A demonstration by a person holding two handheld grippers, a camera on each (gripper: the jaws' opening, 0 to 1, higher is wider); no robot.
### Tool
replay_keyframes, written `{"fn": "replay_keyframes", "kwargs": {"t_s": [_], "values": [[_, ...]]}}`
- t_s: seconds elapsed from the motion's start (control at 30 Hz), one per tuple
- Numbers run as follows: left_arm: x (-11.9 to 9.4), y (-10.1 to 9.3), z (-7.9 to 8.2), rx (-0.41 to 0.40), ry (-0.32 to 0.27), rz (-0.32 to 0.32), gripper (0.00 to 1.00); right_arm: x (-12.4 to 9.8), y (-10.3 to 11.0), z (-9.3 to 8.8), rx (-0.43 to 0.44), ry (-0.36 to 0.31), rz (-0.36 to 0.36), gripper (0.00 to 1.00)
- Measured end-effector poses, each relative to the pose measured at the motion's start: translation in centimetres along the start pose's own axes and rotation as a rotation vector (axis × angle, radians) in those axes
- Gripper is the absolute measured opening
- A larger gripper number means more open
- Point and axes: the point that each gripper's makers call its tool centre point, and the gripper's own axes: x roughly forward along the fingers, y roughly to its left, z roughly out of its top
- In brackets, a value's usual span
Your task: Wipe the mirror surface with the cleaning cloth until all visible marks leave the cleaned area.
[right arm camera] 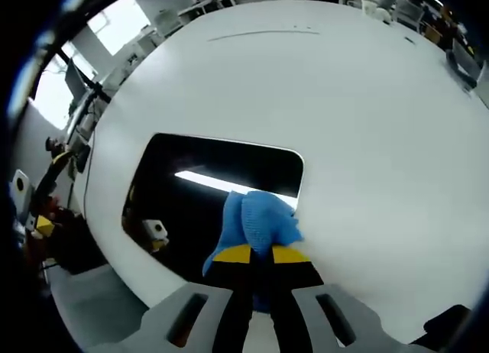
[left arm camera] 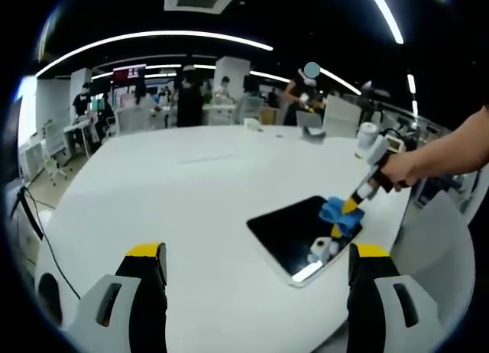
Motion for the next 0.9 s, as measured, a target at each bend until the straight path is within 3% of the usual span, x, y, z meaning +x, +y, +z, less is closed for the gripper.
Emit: {"fn": "replay_keyframes", "kwargs": {"t_s": [0.9], "values": [[0.3,-0.3,0.0,0.04,0.017,-0.041,0.99,-0.5,0.7,-1.9,0.015,0.013,0.001,0.02]]}}
